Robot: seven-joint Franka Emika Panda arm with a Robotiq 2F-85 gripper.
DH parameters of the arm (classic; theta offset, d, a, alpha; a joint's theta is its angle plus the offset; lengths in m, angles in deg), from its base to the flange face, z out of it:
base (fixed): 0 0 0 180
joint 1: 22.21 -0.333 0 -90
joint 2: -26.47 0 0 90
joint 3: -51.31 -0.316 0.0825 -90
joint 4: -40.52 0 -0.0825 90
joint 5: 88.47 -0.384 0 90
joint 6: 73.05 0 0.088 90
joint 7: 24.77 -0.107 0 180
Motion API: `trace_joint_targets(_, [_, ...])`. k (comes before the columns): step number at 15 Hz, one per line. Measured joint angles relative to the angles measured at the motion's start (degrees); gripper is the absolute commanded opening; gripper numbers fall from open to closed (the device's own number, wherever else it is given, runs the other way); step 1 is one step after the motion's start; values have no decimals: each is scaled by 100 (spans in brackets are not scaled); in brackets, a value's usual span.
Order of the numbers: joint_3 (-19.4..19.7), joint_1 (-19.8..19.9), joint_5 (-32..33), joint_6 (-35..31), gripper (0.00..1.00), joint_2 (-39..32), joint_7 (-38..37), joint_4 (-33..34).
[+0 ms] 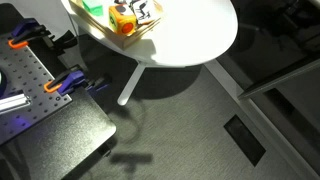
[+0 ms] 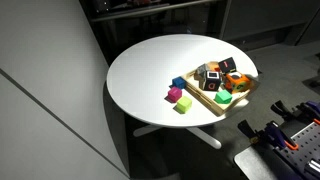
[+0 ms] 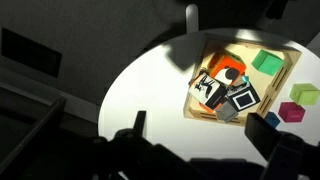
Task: Take the black and white tray off of the tray
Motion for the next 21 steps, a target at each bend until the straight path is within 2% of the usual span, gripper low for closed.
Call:
trace_joint_targets(10, [-2, 0, -41, 0, 100, -96, 0, -2])
trace_joint_targets(15, [-25, -9, -263, -1, 100, -526, 0, 45])
trace_joint_targets(21, [-167, -79, -824, -108, 100, -1233, 0, 326])
